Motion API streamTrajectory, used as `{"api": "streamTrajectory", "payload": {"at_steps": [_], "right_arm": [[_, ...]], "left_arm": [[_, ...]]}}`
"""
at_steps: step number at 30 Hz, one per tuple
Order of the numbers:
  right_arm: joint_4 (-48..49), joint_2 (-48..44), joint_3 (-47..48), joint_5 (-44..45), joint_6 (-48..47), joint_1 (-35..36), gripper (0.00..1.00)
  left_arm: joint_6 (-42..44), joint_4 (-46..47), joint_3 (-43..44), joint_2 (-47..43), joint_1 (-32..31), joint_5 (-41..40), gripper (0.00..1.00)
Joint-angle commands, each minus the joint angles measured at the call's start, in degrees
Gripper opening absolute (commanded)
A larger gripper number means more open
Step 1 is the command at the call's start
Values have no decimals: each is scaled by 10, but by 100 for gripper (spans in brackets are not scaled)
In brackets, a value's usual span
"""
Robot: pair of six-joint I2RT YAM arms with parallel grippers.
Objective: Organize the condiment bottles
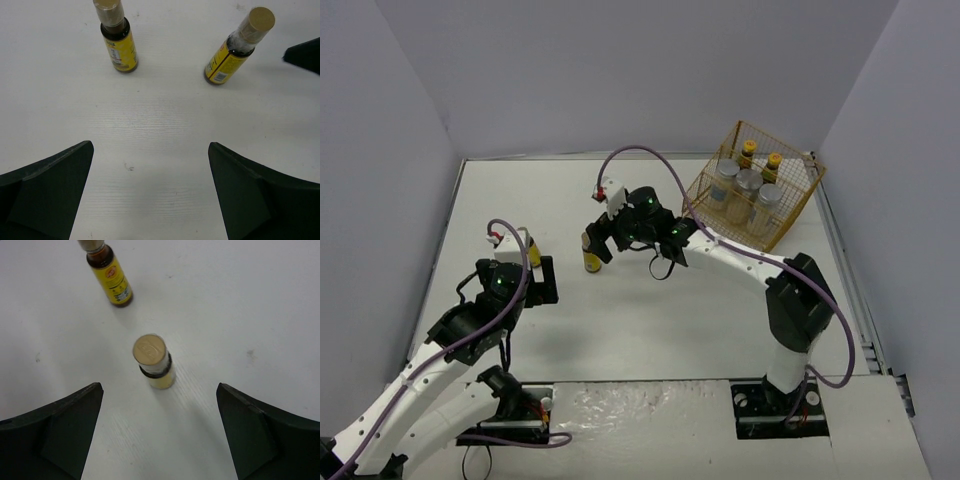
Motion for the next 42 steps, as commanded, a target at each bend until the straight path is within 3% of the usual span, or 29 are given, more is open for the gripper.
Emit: {"api": "streamTrajectory", "payload": {"at_steps": [1, 9, 13, 18, 24, 32, 38, 42], "right_arm": [[105, 43, 49, -20, 1, 26, 93], [124, 124, 81, 3, 11, 41, 81], [149, 133, 68, 18, 18, 41, 67], [153, 132, 63, 30, 18, 40, 44], [151, 95, 40, 37, 20, 27, 3], [121, -40, 8, 73, 24, -25, 0], [107, -143, -12, 203, 21, -98, 0], [84, -160, -12, 241, 18, -144, 0]], "left_arm": [[-13, -5, 22, -17, 5, -20, 97], [-11, -2, 11, -28, 6, -25, 97], [-9, 4, 10, -22, 6, -22, 97], [-4, 5, 10, -19, 7, -21, 97], [-2, 10, 8, -16, 6, -20, 97], [-2, 12, 8, -10, 7, -18, 97], [-5, 19, 8, 0, 9, -15, 97], [-12, 24, 7, 5, 10, -14, 97]]}}
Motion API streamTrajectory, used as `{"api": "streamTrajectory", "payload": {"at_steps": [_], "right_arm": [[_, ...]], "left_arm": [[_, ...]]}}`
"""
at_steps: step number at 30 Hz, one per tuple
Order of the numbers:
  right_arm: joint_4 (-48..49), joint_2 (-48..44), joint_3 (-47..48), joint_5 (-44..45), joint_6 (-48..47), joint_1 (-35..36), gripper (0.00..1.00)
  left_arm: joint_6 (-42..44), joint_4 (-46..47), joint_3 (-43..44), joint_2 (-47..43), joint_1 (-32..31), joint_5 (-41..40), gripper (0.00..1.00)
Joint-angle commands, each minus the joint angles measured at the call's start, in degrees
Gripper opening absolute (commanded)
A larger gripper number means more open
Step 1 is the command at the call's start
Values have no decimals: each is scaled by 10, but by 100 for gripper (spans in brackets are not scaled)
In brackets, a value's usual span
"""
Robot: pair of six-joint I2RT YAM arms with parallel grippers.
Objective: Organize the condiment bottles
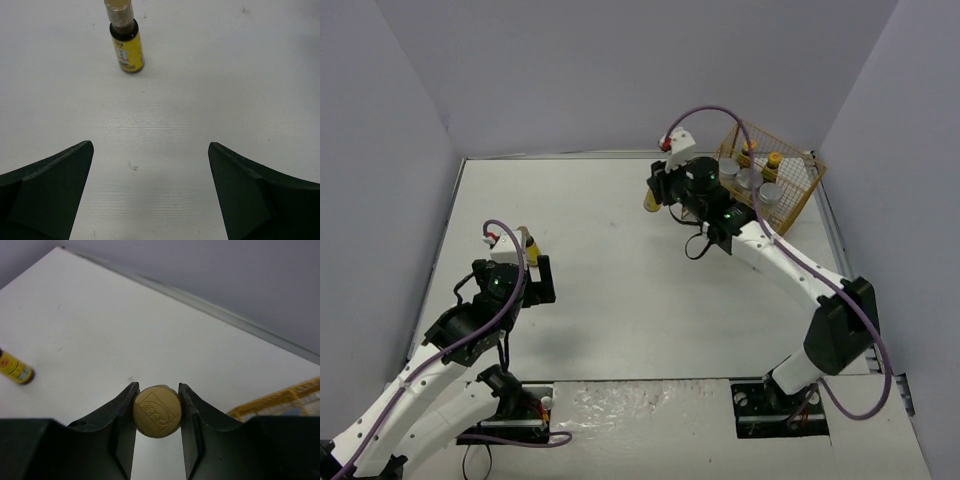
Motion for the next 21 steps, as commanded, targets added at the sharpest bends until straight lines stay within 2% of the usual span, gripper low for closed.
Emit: {"api": "streamTrajectory", "payload": {"at_steps": [1, 8, 13, 21], "right_arm": [[33, -42, 5, 88, 5, -51, 0], [27, -30, -13, 89, 50, -137, 0], [35, -16, -30, 105, 52, -144, 0], [102, 17, -83, 110, 54, -153, 0]], "left_arm": [[-11, 35, 7, 16, 5, -2, 97], [-29, 27, 10, 25, 5, -8, 97], [-35, 23, 9, 29, 4, -9, 97], [-49, 23, 10, 35, 6, -19, 97]]}}
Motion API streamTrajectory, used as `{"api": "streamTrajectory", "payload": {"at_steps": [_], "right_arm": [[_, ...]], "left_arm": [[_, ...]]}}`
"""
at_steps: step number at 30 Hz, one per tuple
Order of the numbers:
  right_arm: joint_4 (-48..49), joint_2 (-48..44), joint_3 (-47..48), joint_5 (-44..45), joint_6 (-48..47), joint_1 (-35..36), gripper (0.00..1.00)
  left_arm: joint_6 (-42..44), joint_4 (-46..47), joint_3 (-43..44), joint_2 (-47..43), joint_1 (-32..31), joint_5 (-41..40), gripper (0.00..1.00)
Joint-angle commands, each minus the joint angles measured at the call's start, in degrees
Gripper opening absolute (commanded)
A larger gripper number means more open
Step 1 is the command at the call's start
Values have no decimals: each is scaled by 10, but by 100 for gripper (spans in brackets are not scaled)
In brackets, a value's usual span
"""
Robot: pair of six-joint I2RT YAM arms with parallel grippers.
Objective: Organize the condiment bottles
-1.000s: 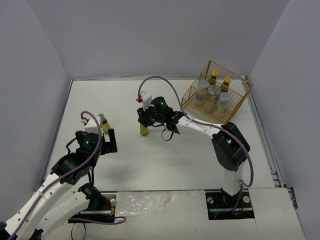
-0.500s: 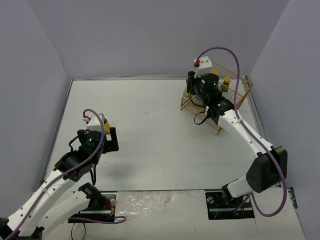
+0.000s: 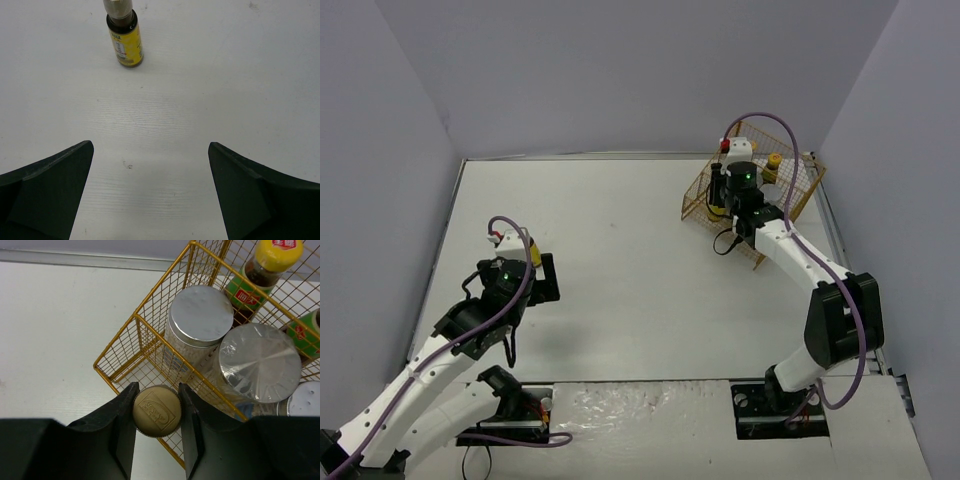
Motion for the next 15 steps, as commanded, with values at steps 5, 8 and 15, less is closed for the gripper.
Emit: {"api": "streamTrajectory", "payload": {"at_steps": [5, 8, 15], "right_arm": [[152, 41, -11, -7, 21, -1, 0], [156, 62, 2, -12, 28, -1, 4], [143, 68, 3, -6, 38, 0, 36]], "left_arm": [[-34, 29, 9, 26, 8, -26, 97], [-36, 42, 6, 34, 14, -24, 97], [-34, 68, 11, 59, 48, -7, 97]]}}
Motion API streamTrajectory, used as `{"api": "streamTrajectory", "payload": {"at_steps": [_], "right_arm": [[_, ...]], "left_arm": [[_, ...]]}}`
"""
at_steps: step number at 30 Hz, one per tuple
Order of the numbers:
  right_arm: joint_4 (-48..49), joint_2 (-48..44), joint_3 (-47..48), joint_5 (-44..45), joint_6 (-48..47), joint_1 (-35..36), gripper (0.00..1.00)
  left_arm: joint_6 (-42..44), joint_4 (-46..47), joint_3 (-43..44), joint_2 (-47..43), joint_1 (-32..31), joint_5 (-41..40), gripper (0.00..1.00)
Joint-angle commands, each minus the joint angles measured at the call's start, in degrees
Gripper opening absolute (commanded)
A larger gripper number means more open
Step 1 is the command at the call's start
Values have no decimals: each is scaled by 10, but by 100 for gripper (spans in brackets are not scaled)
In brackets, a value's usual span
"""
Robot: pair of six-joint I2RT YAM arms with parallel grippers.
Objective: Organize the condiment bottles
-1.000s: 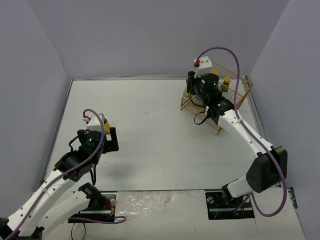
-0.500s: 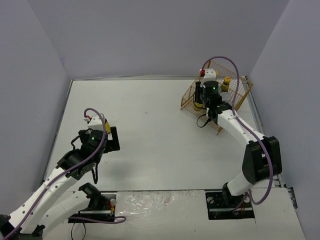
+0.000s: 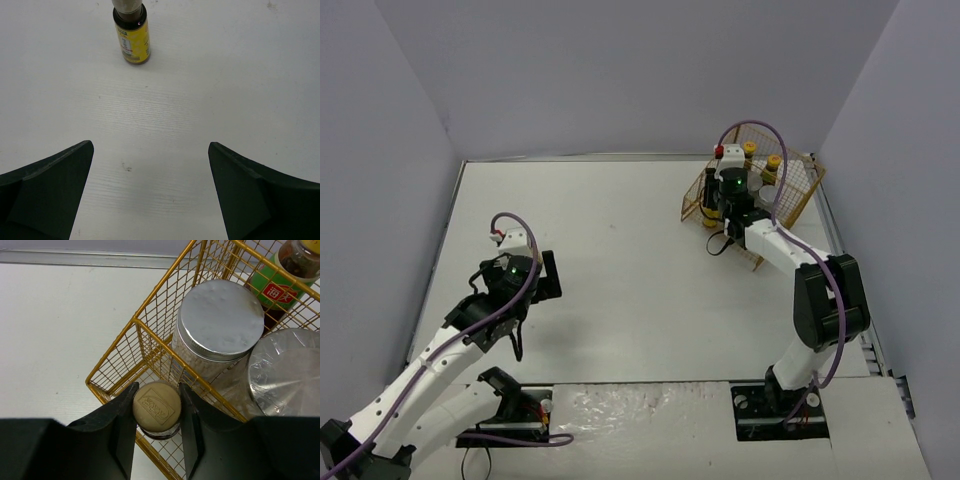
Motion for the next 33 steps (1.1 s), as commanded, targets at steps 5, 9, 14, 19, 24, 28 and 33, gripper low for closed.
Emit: {"api": "streamTrajectory", "payload": {"at_steps": [5, 9, 14, 19, 24, 28, 33], "right_arm": [[2, -52, 27, 13, 33, 1, 61], [-31, -96, 32, 9, 34, 1, 69], [-80, -153, 39, 1, 26, 1, 77], [-119, -202, 40, -13, 21, 1, 86], [-150, -285, 14, -34, 24, 1, 91], [-170, -332, -6, -59, 35, 1, 92], [-186, -377, -33, -78, 52, 1, 93]], "left_arm": [[-12, 56, 30, 41, 65, 23, 97], [-16, 69, 38, 63, 102, 55, 97], [-18, 96, 50, 89, 122, 70, 97], [-5, 121, 69, 127, 134, 69, 97], [12, 156, 105, 198, 166, 72, 97], [18, 193, 120, 240, 193, 76, 91], [32, 212, 152, 305, 214, 90, 81]]}}
